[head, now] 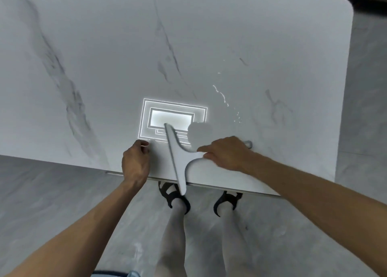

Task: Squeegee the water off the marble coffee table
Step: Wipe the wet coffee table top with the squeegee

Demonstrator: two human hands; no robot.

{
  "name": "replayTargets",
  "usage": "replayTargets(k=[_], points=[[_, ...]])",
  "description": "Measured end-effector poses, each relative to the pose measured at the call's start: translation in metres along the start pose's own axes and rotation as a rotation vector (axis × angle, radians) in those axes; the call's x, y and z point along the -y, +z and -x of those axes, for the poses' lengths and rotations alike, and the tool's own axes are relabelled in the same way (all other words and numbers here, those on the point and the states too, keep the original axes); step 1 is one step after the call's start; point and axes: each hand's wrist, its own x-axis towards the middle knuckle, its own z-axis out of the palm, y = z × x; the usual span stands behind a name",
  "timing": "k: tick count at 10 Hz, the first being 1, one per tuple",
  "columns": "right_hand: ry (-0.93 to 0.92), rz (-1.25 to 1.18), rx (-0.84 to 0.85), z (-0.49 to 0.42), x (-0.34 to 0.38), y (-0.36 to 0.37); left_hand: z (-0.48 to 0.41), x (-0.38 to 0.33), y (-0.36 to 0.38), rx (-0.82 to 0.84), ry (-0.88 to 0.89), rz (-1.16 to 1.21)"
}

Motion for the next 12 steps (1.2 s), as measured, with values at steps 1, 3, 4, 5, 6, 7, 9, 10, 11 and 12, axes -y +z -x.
replayTargets(k=[1, 3, 4, 5, 6, 7, 9, 10, 11, 12], points=[[0.185, 0.002, -0.050, 0.051, -0.065, -0.016, 0.015, -0.027, 0.021, 0.074, 0.225, -0.084], [0.437, 0.085, -0.031, 0.129, -0.133, -0.039, 0.038, -0.066, 0.061, 0.224, 0.503, -0.257], [0.448, 0.117, -0.060, 0.146, -0.137, -0.044, 0.043, -0.077, 0.072, 0.244, 0.536, -0.323], [0.310, 0.043, -0.082, 0.153, -0.117, -0.034, 0.047, -0.095, 0.079, 0.322, 0.376, -0.264], [0.150, 0.015, -0.023, 0.144, -0.094, -0.016, 0.047, -0.101, 0.083, 0.349, 0.313, -0.247], [0.025, 0.035, 0.106, 0.132, -0.074, 0.009, 0.044, -0.101, 0.090, 0.360, 0.291, -0.277], [0.040, 0.164, 0.052, 0.144, -0.132, -0.009, 0.047, -0.108, 0.097, 0.388, 0.248, -0.384], [0.125, 0.210, 0.047, 0.154, -0.167, -0.030, 0.047, -0.113, 0.096, 0.405, 0.212, -0.352], [0.241, 0.276, 0.056, 0.168, -0.209, -0.063, 0.052, -0.120, 0.088, 0.369, 0.321, -0.318], [0.270, 0.292, 0.017, 0.172, -0.220, -0.079, 0.050, -0.126, 0.086, 0.382, 0.494, -0.432]])
